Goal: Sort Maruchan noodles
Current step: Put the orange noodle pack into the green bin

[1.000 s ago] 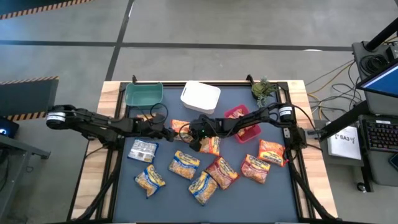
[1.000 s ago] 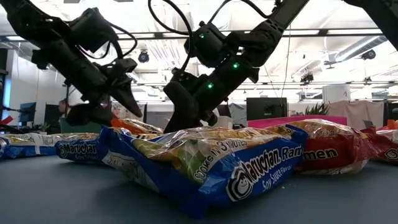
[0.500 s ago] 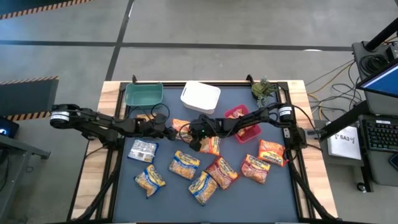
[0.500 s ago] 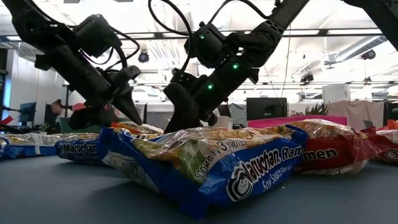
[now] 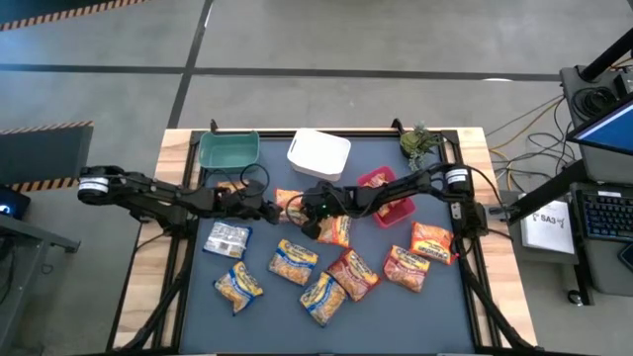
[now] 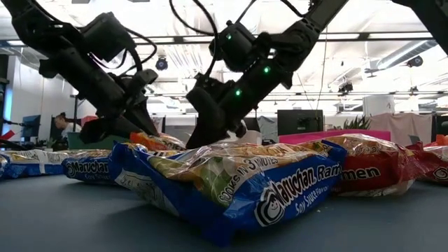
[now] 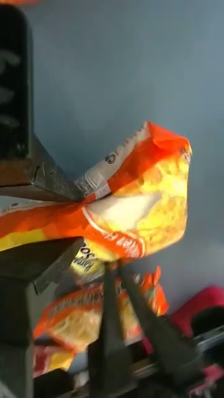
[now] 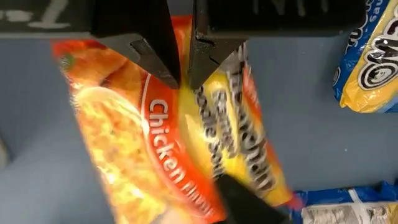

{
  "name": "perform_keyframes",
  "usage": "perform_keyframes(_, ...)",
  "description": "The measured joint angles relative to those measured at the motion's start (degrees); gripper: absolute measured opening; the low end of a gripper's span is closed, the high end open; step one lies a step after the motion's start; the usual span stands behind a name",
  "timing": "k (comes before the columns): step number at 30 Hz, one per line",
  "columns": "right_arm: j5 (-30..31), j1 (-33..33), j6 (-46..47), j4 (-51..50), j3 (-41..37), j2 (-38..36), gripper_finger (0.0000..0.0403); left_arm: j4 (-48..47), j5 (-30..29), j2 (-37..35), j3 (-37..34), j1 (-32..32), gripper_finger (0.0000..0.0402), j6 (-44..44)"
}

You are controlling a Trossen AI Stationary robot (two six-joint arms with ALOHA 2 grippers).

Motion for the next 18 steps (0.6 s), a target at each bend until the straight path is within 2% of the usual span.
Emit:
perform_keyframes(4, 0.0, 0.0, 0.3, -1.1, 0.0, -3.2, 0.0054, -0.6, 0.1, -2.3, 0.1, 0.0, 0.0075, 1.5)
perform_keyframes(12, 0.0, 0.0, 0.1, -2.1, 0.0, -6.7, 0.0124, -4.2, 0.1, -7.3, 0.1, 0.1, 0.0074, 3.4)
perform_keyframes(18, -0.2, -0.5, 10.4, -8.3, 0.5, -6.7, 0.0138, -9.7, 2.9, -7.6, 0.1, 0.1, 0.0077, -0.1)
